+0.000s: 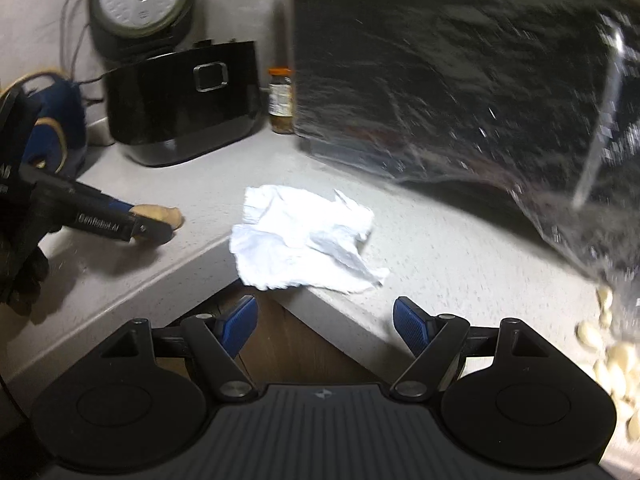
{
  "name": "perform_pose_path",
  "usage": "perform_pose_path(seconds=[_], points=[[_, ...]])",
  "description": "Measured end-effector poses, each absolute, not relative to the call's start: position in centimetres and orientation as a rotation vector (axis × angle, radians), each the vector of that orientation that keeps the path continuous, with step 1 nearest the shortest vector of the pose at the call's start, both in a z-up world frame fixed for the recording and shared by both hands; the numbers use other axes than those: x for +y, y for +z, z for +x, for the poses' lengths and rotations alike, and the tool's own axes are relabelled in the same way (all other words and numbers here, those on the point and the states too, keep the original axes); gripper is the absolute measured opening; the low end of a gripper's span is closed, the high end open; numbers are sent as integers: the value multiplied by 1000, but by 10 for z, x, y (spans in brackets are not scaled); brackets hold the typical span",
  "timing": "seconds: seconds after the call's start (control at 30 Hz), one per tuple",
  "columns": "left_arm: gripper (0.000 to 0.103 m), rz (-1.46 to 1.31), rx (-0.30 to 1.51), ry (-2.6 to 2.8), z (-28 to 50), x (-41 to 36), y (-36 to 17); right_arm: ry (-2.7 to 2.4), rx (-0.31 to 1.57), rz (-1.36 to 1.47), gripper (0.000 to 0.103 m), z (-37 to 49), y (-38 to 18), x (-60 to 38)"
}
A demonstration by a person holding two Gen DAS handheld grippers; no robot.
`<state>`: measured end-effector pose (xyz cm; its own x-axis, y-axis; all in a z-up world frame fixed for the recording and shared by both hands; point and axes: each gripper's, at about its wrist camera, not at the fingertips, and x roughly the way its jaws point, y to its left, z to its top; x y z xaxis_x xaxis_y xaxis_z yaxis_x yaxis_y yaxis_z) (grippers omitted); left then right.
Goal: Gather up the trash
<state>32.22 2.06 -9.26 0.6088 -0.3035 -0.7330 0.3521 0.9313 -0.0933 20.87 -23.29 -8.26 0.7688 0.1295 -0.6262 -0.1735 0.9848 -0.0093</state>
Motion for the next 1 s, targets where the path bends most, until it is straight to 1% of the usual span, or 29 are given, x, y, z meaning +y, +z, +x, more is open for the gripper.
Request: perform_pose_path(seconds=[0.17,0.3,0.4,0.47,0.5,0.53,0.57,0.6,0.63,0.67,0.7,0.8,0.9,1.0], points=[[42,-142,787,-323,294,42,-82,199,624,-156,76,220,-73,-217],[42,-305,727,-284,262,54,-68,197,594,-151,76,255,-73,-208],[42,-365,671,-278,239,65,-55,193,657,-96,76,288,-81,-204],[42,-394,665,-273,232,74,-50,182,723,-60,76,311,-90,-200],[42,-402,663,-270,229,78,-47,171,753,-49,74,319,-93,-198],[42,-409,662,-266,226,83,-45,160,782,-41,72,326,-96,-197],[42,-415,661,-263,223,87,-43,149,812,-27,65,332,-99,-196],[42,-422,661,-264,221,91,-42,124,816,-14,54,334,-98,-194],[42,-432,661,-269,218,96,-41,107,828,-11,47,336,-96,-192],[42,-445,664,-272,216,101,-40,94,842,-14,21,337,-94,-190],[42,-458,668,-277,215,106,-41,103,857,11,9,336,-89,-189],[42,-497,683,-300,213,117,-46,151,817,121,9,311,-65,-187],[42,-521,687,-298,209,125,-53,203,760,164,9,271,-39,-176],[42,-513,696,-305,204,121,-55,238,737,178,9,229,-26,-167]])
